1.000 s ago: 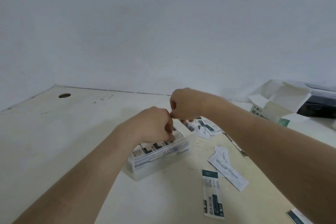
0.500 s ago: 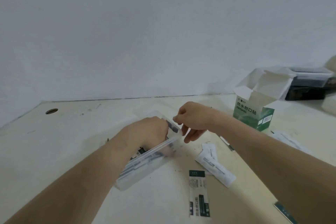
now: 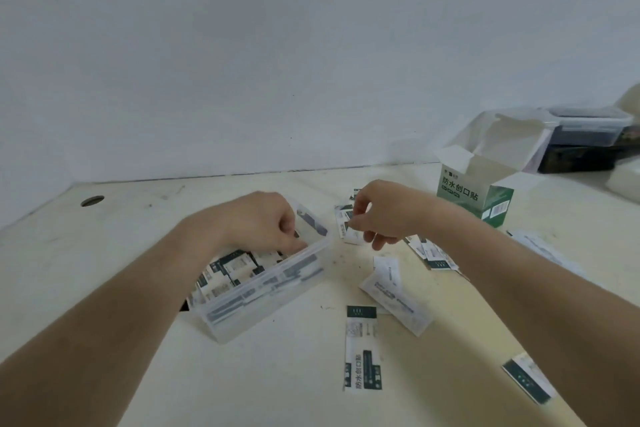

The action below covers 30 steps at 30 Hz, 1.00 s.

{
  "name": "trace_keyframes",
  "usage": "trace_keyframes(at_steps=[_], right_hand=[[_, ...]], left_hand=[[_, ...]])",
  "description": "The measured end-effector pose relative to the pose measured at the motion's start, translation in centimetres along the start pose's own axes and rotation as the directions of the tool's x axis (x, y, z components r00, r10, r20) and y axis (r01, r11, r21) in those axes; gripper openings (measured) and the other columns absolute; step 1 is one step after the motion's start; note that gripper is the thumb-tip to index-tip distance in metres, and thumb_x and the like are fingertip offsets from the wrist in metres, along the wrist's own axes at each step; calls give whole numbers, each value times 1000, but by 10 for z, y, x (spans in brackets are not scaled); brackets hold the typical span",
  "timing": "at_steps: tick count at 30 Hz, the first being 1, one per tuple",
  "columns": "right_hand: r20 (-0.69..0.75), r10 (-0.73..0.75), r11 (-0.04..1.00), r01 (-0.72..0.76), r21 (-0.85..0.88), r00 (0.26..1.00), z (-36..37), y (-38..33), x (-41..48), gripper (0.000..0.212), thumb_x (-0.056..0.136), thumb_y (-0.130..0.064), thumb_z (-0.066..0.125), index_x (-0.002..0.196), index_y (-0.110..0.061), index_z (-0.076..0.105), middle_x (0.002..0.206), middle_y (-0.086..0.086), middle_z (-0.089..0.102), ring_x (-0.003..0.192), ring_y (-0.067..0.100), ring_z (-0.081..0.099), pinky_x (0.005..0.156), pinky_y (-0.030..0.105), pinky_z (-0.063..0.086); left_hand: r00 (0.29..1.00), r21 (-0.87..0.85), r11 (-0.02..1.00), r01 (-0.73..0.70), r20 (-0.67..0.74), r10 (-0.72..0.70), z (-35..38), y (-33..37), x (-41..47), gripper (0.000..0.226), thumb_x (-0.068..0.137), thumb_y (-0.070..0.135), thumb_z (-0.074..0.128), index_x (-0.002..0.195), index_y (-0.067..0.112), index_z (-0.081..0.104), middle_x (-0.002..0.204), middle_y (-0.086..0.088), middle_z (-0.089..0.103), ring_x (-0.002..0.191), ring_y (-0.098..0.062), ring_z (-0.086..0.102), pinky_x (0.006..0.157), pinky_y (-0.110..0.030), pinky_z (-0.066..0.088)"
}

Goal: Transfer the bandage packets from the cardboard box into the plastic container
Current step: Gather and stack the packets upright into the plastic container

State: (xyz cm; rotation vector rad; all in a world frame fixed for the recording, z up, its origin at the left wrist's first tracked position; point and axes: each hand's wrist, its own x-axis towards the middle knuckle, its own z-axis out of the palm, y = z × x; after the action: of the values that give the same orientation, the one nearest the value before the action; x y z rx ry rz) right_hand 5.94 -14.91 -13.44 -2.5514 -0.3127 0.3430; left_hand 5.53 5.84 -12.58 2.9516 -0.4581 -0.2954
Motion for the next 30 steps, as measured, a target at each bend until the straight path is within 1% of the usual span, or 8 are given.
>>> trace_keyframes(at_steps=[2,4,7,10,13,19,25,30], right_hand=[[13,-12,985,14,-173,1000,-6,8,-14,24,90,-34,64,100,-12,63,76,0,69,49,4,58,44,15,43],[76,-1,957,22,-288,997,-9,16,-27,39,82,-43,72,110,-18,61,97,-2,66,65,9,60,58,22,49],[221,46,910,51,-411,974,-3,29,-40,80,68,-53,81,136,-35,43,133,-6,48,108,19,57,93,39,49],[232,-32,882,136,-451,972,11,40,-45,99,63,-52,83,145,-41,29,144,-7,37,130,20,35,103,47,40],[194,-138,910,201,-363,971,18,46,-48,94,66,-40,84,144,-32,33,139,-5,43,127,19,38,103,41,40],[131,-216,973,225,-60,968,18,69,-55,84,71,-19,83,139,-31,35,123,-13,54,111,11,53,95,29,45],[-261,-14,963,-57,-263,965,-9,108,-56,63,83,-37,70,139,-32,41,142,-4,46,130,20,38,104,47,39],[-233,89,960,-146,-238,968,2,115,-49,53,86,-41,66,133,-23,48,130,4,51,115,25,49,96,42,46]], left_hand=[[988,-32,999,-22,-155,17,-10,6,-11,22,81,42,70,71,23,64,65,11,58,61,-5,52,59,-22,39],[961,-131,988,-86,-271,48,-15,25,-26,15,78,37,74,70,27,66,61,12,57,55,-1,50,57,-20,39],[965,-147,969,-196,-206,164,-2,64,-45,5,75,30,75,74,28,71,64,15,64,58,4,55,62,-20,49],[971,0,974,-225,-81,224,33,98,-44,19,80,41,70,93,29,71,86,14,67,83,-3,61,76,-25,50],[981,44,984,-174,-83,177,59,112,-31,31,81,48,67,104,26,67,89,10,59,89,-13,57,71,-26,44],[992,-40,992,-120,-34,119,65,113,-9,61,74,44,76,125,24,49,119,5,60,106,-18,57,89,-36,50],[996,-57,998,-38,84,43,59,118,5,75,76,28,79,139,30,38,136,4,49,116,-17,52,97,-34,45],[989,-78,997,20,147,-8,64,120,13,72,79,24,76,140,30,38,127,4,52,113,-16,52,96,-32,44]])
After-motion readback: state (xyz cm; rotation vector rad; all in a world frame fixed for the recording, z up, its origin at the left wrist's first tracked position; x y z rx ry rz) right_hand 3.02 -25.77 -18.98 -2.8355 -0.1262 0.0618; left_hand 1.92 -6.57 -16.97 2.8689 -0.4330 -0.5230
